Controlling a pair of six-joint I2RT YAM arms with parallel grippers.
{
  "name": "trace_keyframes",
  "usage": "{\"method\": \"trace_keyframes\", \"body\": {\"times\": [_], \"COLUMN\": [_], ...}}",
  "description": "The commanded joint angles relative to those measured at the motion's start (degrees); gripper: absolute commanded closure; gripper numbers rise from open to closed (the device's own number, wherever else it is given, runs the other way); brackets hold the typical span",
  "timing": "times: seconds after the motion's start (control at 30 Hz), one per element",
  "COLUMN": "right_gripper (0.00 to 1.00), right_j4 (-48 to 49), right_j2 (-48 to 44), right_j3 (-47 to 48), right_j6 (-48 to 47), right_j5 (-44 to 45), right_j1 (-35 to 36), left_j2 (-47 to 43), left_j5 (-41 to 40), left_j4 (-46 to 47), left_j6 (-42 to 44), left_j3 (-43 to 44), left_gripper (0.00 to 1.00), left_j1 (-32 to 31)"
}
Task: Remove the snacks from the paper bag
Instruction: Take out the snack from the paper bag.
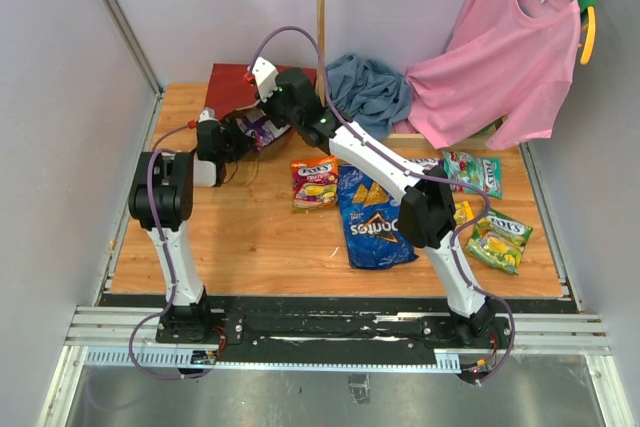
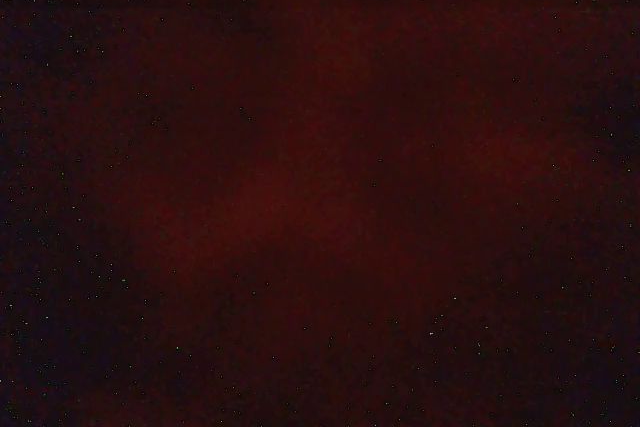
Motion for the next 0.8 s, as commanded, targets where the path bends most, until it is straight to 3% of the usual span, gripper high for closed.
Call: {"method": "trace_keyframes", "body": {"times": [0.0, 0.03, 0.07, 0.4, 0.6, 0.77], "right_gripper": [0.99, 0.99, 0.99, 0.99, 0.99, 0.99], "right_j4": [2.2, 2.3, 2.3, 3.4, 3.7, 3.5], "right_j2": [0.2, 0.3, 0.3, -1.2, -0.7, 0.1], "right_j3": [1.2, 1.0, 1.0, -1.1, -0.8, 0.4], "right_j6": [0.9, 1.1, 1.1, 1.2, 2.2, 3.6], "right_j5": [1.6, 1.5, 1.4, 1.7, 2.3, 2.8], "right_j1": [-0.9, -0.9, -0.9, -1.2, -1.2, -1.2], "left_j2": [-4.1, -4.9, -5.6, -8.5, -19.9, -31.9], "left_j5": [-1.9, -2.5, -3.1, -3.5, -2.5, 0.1], "left_j4": [0.7, 1.0, 1.3, 4.4, 7.5, 12.5], "left_j6": [1.0, 1.0, 1.0, 0.1, -2.4, -9.9], "left_j3": [-2.8, -3.6, -4.2, -8.8, -19.6, -31.2], "left_gripper": [0.85, 0.96, 0.99, 0.99, 0.99, 0.99], "left_j1": [-0.1, -0.1, -0.1, 0.0, -0.3, -0.6]}}
